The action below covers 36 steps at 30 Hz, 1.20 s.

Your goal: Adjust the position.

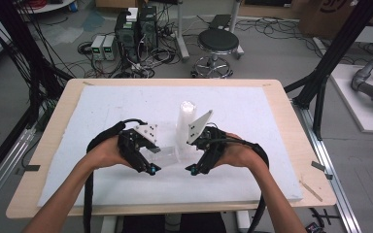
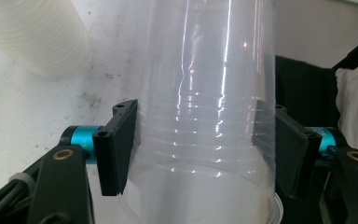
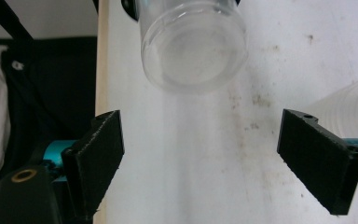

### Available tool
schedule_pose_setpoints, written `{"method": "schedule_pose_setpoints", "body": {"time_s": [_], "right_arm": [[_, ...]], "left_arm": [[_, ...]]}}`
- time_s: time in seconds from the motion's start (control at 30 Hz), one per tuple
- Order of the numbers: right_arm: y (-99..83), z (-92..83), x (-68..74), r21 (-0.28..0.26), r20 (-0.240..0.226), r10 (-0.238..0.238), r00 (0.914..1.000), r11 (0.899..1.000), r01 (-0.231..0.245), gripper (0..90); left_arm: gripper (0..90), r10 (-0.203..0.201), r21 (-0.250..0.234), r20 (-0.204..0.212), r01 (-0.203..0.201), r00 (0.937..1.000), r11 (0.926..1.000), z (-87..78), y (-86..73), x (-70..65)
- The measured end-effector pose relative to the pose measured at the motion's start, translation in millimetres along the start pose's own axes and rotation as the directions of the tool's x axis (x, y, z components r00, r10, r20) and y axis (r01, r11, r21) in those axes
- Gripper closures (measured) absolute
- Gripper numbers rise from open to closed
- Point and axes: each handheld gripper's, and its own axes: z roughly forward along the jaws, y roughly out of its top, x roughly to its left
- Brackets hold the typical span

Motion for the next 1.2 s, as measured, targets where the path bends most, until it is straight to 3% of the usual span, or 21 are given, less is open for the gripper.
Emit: {"method": "schedule_pose_setpoints", "body": {"time_s": [0.23, 0.27, 0.43, 0.57, 1.03, 1.2], "right_arm": [[1.7, 2.8, 1.0, 0.048, 0.001, -0.007, 1.0, 0.999, 0.007, 15.0], [2.5, 4.7, -0.2, 0.051, 0.008, -0.023, 0.9997, 0.998, 0.023, 15.1], [5.2, 10.6, 0.3, 0.08, -0.002, -0.012, 0.9999, 0.997, 0.012, 15.2], [7.1, 13.4, -0.8, 0.076, -0.009, -0.015, 0.9999, 0.997, 0.015, 15.9], [12.0, 14.2, -0.8, 0.026, -0.024, -0.033, 0.9992, 0.999, 0.034, 19.2], [14.0, 16.9, 0.1, 0.018, -0.036, -0.039, 0.9986, 0.999, 0.04, 26.5]], "left_arm": [[32.5, -0.011, 0.039, -0.006, 0.011, 0.9999, 0.9992, 3.2, 4.1, 0.5], [32.5, -0.005, 0.047, -0.016, 0.006, 0.9999, 0.9989, 4.8, 6.9, -0.5], [32.6, 0.018, 0.078, -0.028, -0.016, 0.9994, 0.9969, 8.5, 15.9, -2.9], [32.7, 0.029, 0.091, -0.024, -0.026, 0.9993, 0.9955, 11.3, 22.8, -4.8], [32.8, 0.039, 0.092, -0.027, -0.036, 0.9989, 0.9951, 12.2, 24.2, -4.7], [32.8, 0.04, 0.093, -0.025, -0.038, 0.9989, 0.9949, 12.8, 24.5, -4.7]]}}
